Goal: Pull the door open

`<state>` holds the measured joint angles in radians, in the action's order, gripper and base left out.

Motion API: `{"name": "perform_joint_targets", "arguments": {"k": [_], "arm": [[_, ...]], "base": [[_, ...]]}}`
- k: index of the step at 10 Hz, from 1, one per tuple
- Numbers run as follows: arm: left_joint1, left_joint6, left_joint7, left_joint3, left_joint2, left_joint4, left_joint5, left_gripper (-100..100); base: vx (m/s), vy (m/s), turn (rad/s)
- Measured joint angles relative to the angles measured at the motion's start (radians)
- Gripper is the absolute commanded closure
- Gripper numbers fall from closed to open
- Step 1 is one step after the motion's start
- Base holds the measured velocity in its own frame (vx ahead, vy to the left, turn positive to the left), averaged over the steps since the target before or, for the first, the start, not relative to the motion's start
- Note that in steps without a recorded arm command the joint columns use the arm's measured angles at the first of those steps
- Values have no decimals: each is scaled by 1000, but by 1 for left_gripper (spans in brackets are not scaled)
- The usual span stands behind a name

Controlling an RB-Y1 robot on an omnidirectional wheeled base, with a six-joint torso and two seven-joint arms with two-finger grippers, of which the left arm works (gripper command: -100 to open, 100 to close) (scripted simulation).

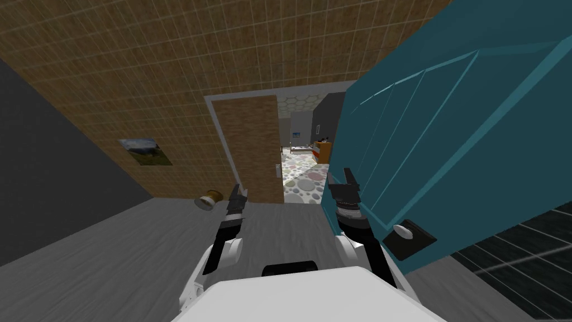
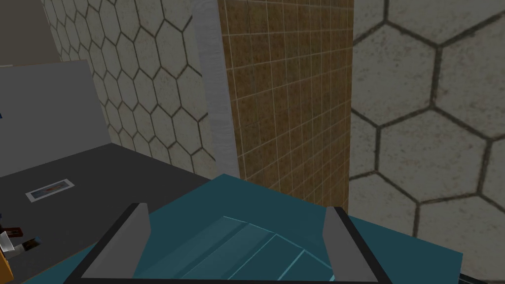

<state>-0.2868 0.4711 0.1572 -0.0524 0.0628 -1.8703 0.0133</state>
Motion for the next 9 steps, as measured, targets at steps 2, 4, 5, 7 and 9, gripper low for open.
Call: {"name": "perform_joint_targets", "arguments": {"k": [2,4,5,7,9], "arm": [[31,-11,-2,1,8,52,-1,-100],[54,-21,-6,7,11,97,0,-100],[66,-25,-8,8,14,121,0,-100],[91,-37,-9,10,21,167,-1,-100],[126,-44,-10,11,26,225,-2,-100]], "base": [[99,-16,-34],[90,-18,-38],[95,-13,-32],[98,-15,-42],[110,-24,-34]]}}
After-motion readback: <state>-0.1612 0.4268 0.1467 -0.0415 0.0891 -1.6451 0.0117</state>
